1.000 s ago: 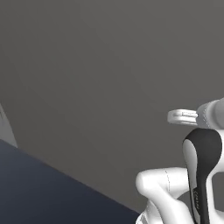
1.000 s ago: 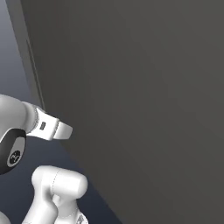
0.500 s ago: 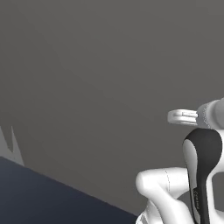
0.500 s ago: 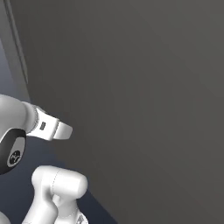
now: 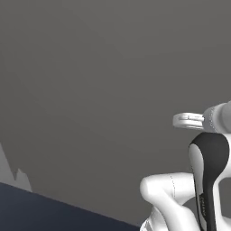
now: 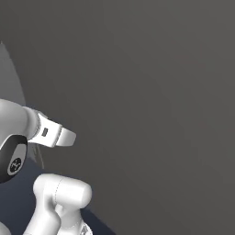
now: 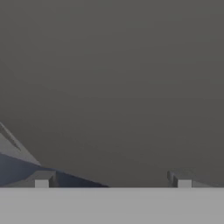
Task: Place the cold items (apple and corn) from the fridge in one tupperware on the dining counter. Place the warm items (hot dog and kebab skewer) in the stove area in another tupperware.
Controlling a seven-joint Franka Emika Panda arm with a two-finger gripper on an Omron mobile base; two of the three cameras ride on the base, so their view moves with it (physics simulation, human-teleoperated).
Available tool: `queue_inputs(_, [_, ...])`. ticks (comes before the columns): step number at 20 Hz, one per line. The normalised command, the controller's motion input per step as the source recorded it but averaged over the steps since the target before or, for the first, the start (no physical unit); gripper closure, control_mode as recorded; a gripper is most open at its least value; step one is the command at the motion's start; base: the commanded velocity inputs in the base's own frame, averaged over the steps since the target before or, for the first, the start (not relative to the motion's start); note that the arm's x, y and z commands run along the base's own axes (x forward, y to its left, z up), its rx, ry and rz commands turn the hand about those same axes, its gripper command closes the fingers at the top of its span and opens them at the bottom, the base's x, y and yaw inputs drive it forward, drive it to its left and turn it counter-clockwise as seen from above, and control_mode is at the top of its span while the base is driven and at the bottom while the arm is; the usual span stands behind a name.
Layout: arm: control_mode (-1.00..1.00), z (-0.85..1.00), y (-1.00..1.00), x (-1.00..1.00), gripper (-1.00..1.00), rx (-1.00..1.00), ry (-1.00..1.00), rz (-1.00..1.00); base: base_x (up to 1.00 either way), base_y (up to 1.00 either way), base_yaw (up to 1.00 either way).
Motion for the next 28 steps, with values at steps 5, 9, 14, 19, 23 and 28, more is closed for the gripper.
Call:
queue_inputs(5, [1.0, 0.0, 0.0, 0.0, -1.0, 0.0, 0.0, 0.0, 1.0, 0.87, -0.24])
queue_inputs(9, [1.0, 0.0, 0.0, 0.0, -1.0, 0.0, 0.0, 0.0, 1.0, 0.63, -0.24])
queue_inputs(14, [1.0, 0.0, 0.0, 0.0, -1.0, 0.0, 0.0, 0.0, 1.0, 0.35, -0.24])
queue_inputs(19, [1.0, 0.0, 0.0, 0.0, -1.0, 0.0, 0.0, 0.0, 1.0, 0.02, -0.21])
queue_inputs(23, [1.0, 0.0, 0.0, 0.0, -1.0, 0.0, 0.0, 0.0, 1.0, 0.0, -0.17])
queue_inputs(28, [1.0, 0.0, 0.0, 0.0, -1.0, 0.0, 0.0, 0.0, 1.0, 0.0, -0.12])
